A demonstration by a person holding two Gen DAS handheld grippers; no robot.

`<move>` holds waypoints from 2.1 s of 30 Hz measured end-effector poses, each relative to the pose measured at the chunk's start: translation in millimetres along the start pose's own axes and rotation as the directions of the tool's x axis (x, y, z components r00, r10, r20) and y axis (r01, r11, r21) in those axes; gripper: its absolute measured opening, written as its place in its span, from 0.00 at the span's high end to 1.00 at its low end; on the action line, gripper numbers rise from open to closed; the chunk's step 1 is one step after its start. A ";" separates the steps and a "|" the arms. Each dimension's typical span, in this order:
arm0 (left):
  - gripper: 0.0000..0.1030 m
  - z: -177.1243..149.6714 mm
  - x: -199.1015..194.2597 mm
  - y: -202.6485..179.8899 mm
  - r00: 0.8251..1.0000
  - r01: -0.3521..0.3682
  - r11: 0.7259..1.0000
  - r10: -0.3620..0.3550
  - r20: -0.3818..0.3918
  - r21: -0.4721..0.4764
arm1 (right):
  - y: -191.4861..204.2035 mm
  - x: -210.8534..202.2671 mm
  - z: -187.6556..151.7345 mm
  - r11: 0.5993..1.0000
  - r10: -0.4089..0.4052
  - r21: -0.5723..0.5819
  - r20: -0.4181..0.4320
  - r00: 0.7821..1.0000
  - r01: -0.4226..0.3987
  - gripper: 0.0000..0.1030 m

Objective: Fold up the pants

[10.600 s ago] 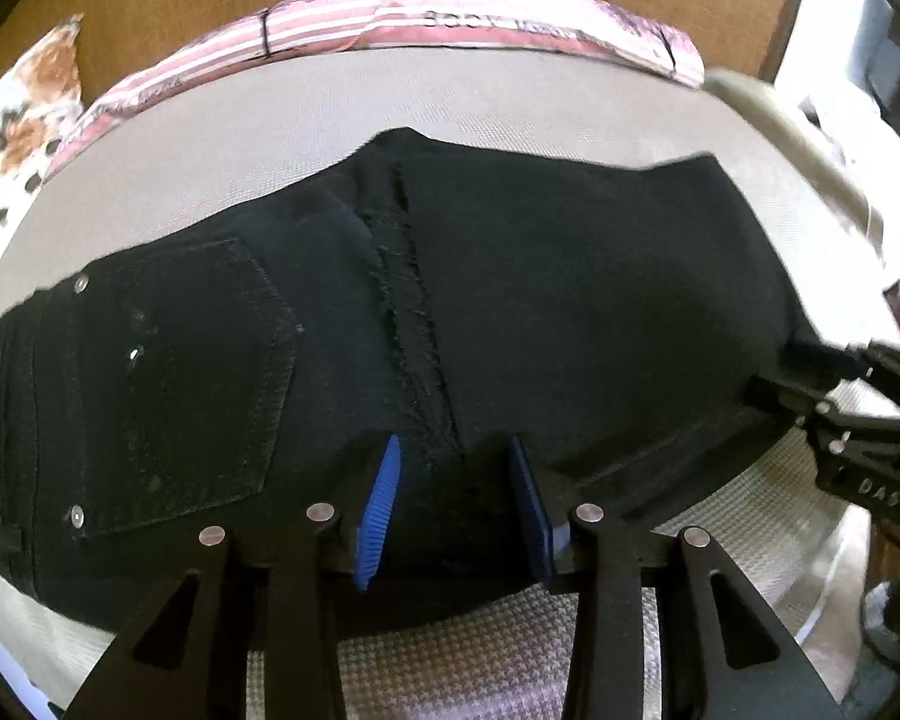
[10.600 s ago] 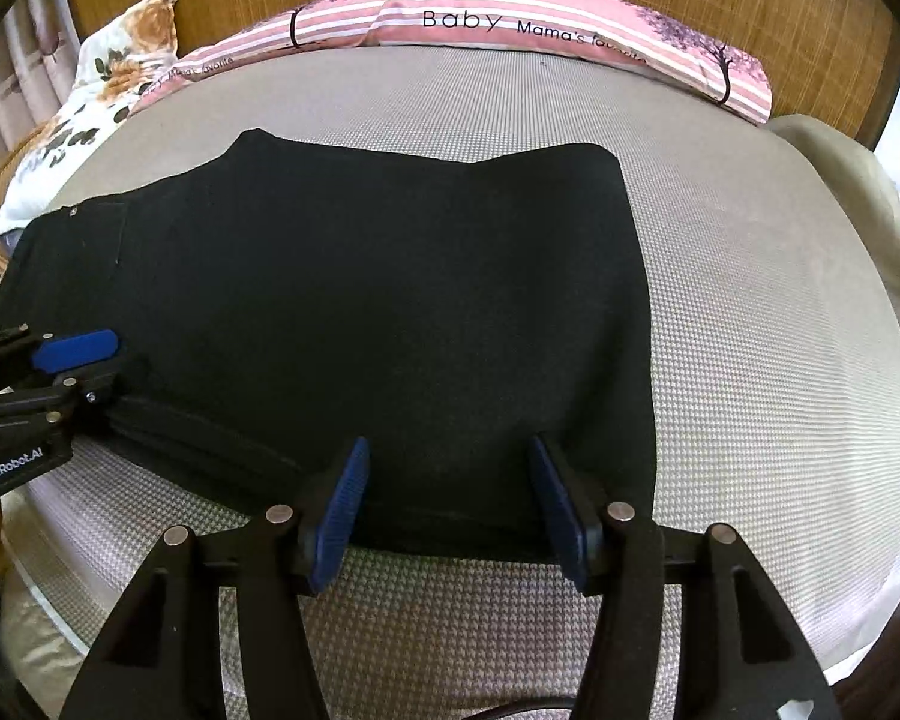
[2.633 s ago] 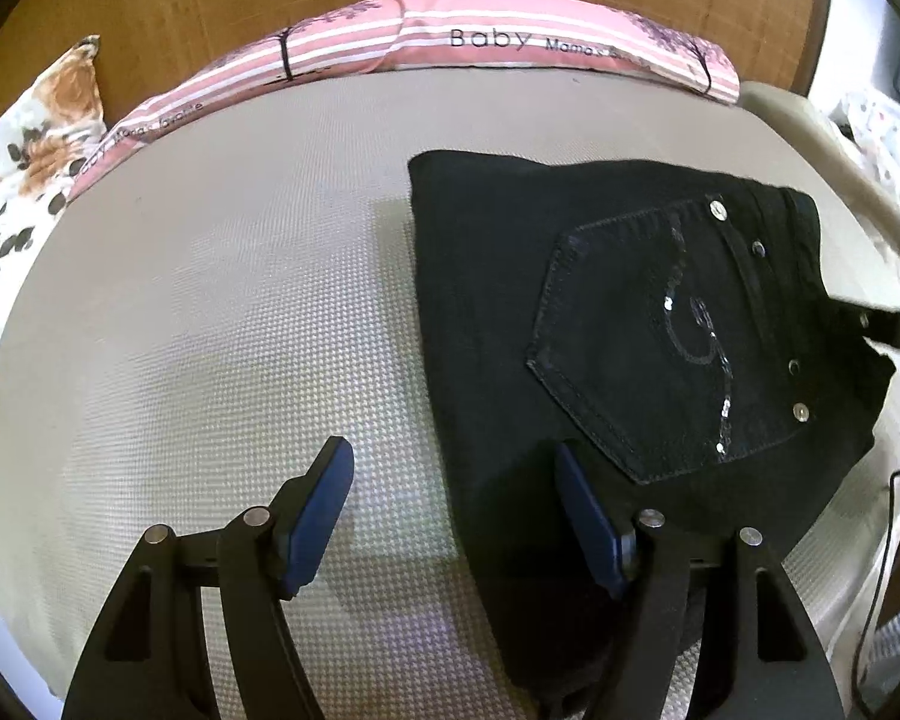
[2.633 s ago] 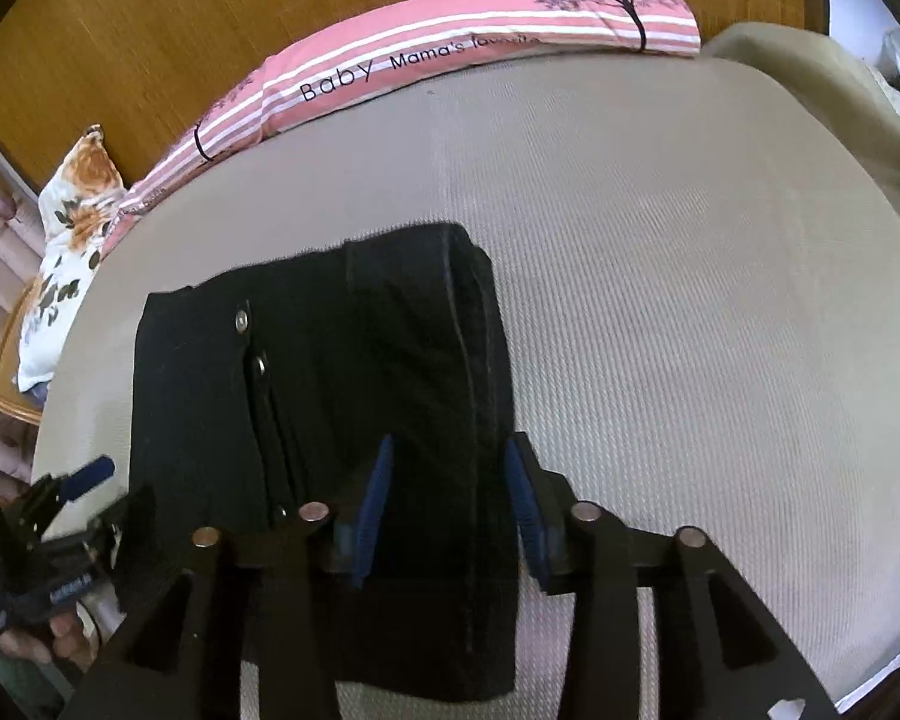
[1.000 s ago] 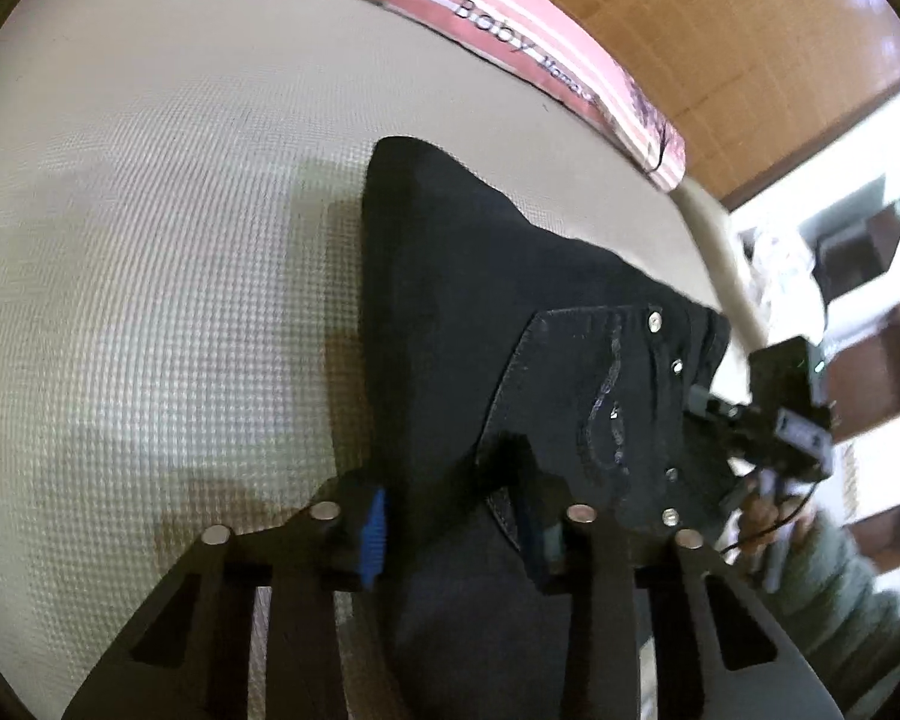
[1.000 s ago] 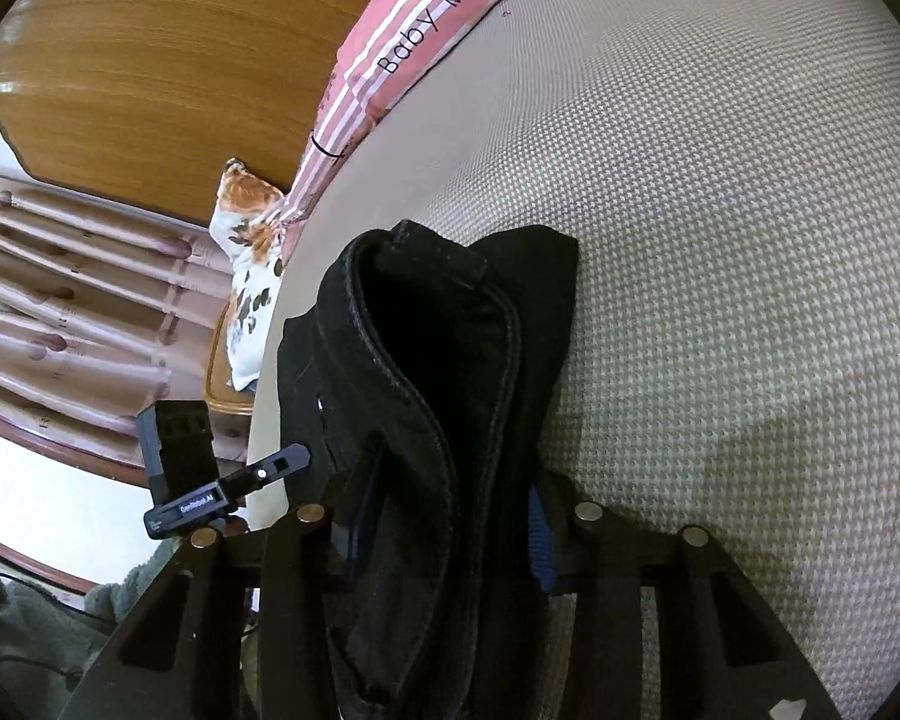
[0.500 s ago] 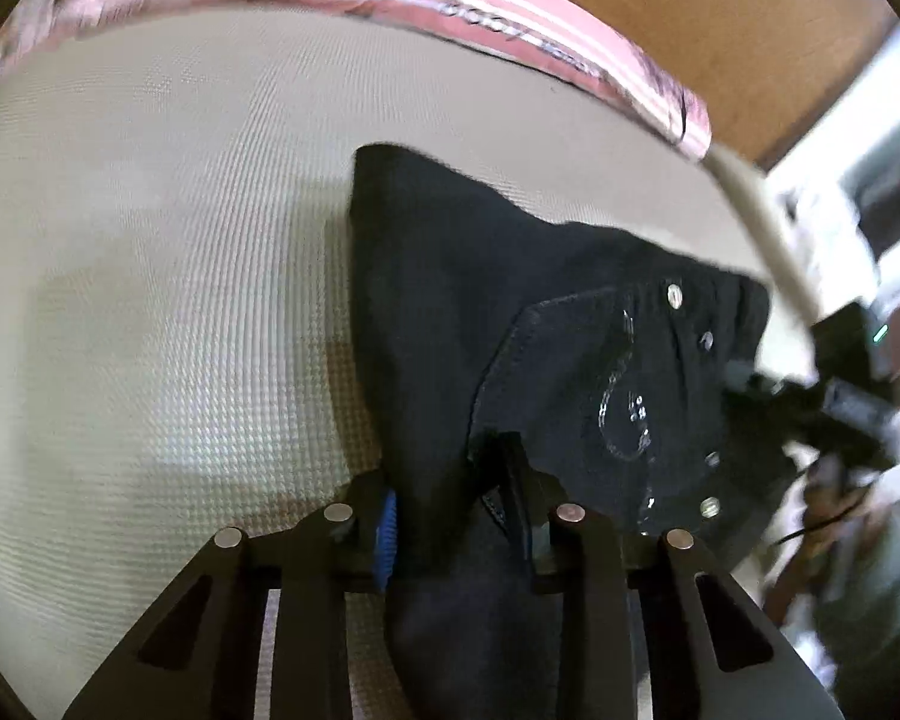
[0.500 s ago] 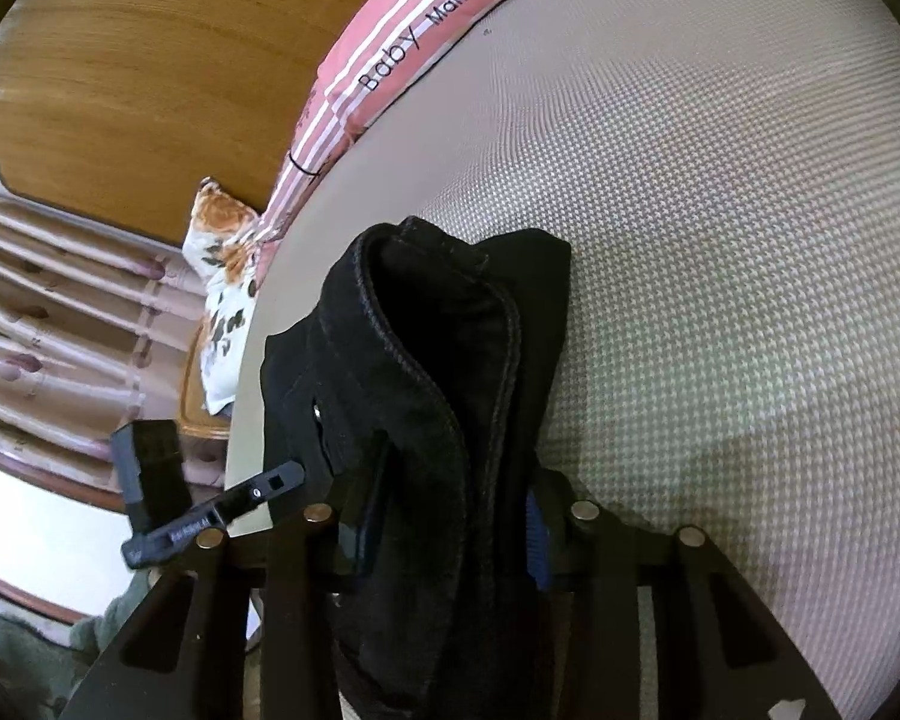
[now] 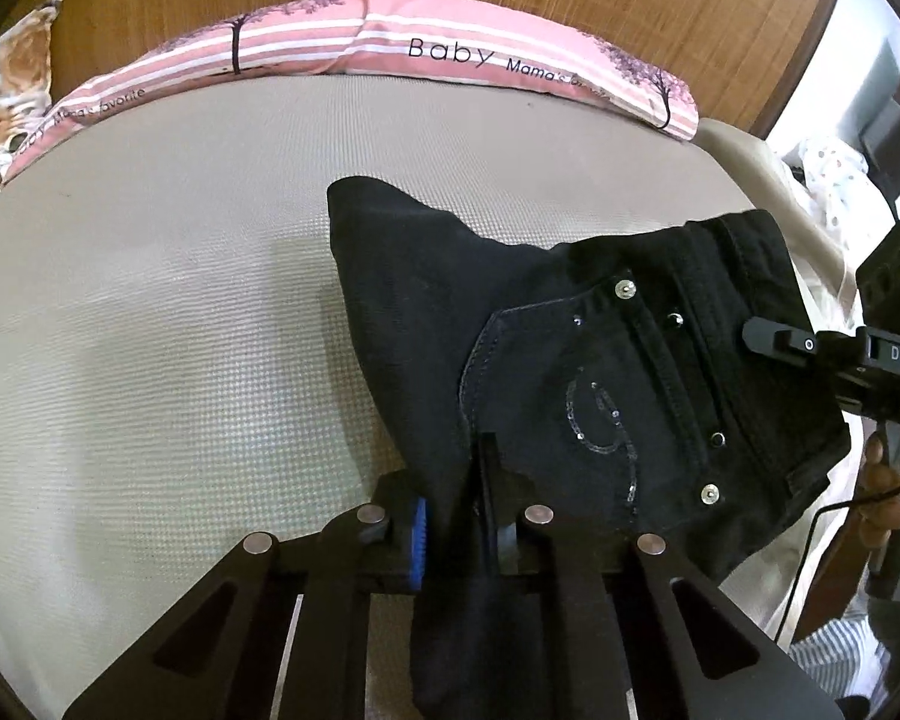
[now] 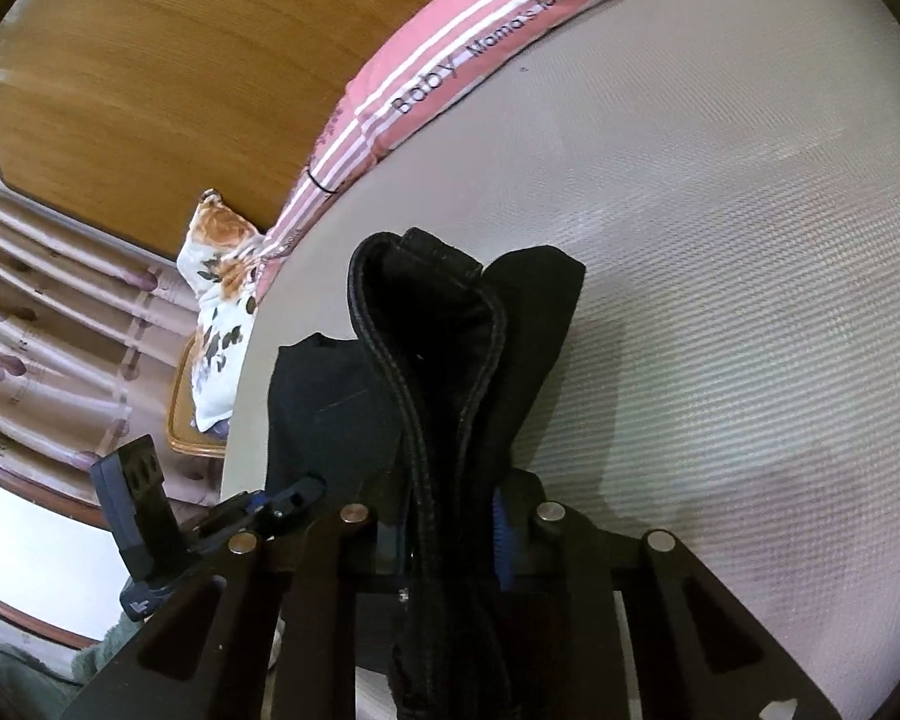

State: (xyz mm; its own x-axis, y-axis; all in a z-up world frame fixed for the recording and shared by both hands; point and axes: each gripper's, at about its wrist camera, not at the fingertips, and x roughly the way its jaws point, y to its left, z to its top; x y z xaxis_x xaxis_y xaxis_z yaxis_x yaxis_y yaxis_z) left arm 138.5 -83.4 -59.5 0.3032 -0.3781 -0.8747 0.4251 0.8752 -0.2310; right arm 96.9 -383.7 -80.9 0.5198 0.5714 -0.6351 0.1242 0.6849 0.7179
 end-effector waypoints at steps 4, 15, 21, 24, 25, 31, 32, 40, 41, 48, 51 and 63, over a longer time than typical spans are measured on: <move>0.87 -2.3 -10.3 6.5 1.000 -0.002 1.000 0.003 0.011 -0.015 | 11.2 6.0 -0.2 1.000 0.010 -0.008 -0.010 1.000 -0.010 0.81; 0.87 10.3 -30.5 46.8 0.997 -0.054 0.997 0.056 0.053 -0.053 | 34.9 44.3 11.6 0.998 0.056 -0.005 -0.046 0.997 -0.056 0.81; 0.87 25.6 -30.1 67.4 0.995 -0.062 0.995 0.068 0.073 -0.078 | 44.6 67.0 33.8 0.998 0.068 -0.001 -0.058 0.996 -0.068 0.81; 0.87 37.4 -26.3 76.0 0.994 -0.070 0.994 0.077 0.083 -0.081 | 48.2 76.4 47.1 0.997 0.071 0.002 -0.060 0.996 -0.071 0.81; 0.87 42.5 -24.4 79.2 0.993 -0.071 0.994 0.079 0.086 -0.083 | 49.6 79.5 50.8 0.997 0.071 0.002 -0.060 0.996 -0.071 0.81; 0.87 72.7 -16.0 98.5 0.990 -0.088 0.992 0.097 0.102 -0.095 | 61.1 101.9 78.0 0.998 0.066 -0.006 -0.061 0.996 -0.067 0.81; 0.87 77.3 -15.0 101.8 0.989 -0.093 0.991 0.103 0.106 -0.097 | 63.2 106.2 82.7 0.998 0.066 -0.006 -0.062 0.996 -0.066 0.81; 0.87 101.6 -4.1 121.6 0.984 -0.125 0.986 0.137 0.111 -0.106 | 71.4 129.6 103.8 0.999 0.048 -0.015 -0.053 0.997 -0.049 0.82; 0.87 102.1 -1.1 123.2 0.985 -0.127 0.986 0.138 0.105 -0.107 | 69.9 131.2 104.1 0.999 0.040 -0.013 -0.051 0.998 -0.041 0.82; 0.70 87.4 27.2 136.8 0.981 -0.179 0.975 0.188 0.056 -0.134 | 58.1 139.8 92.9 0.981 -0.176 -0.093 -0.026 0.984 0.173 0.58; 0.65 79.8 27.0 135.2 0.976 -0.197 0.972 0.207 0.067 -0.131 | 56.0 136.8 82.7 0.970 -0.209 -0.130 -0.016 0.978 0.205 0.52; 0.46 26.2 2.9 122.4 0.954 -0.277 0.947 0.292 0.075 -0.160 | 57.8 101.7 34.0 0.954 -0.251 -0.152 0.078 0.965 0.260 0.39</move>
State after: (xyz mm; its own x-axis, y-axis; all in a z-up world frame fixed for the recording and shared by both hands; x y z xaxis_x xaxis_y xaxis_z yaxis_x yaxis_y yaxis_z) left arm 213.8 14.7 -79.1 0.4770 -0.1280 -0.8695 0.1822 0.9822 -0.0447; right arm 185.7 -301.3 -94.3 0.5364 0.3442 -0.7705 0.1252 0.8705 0.4760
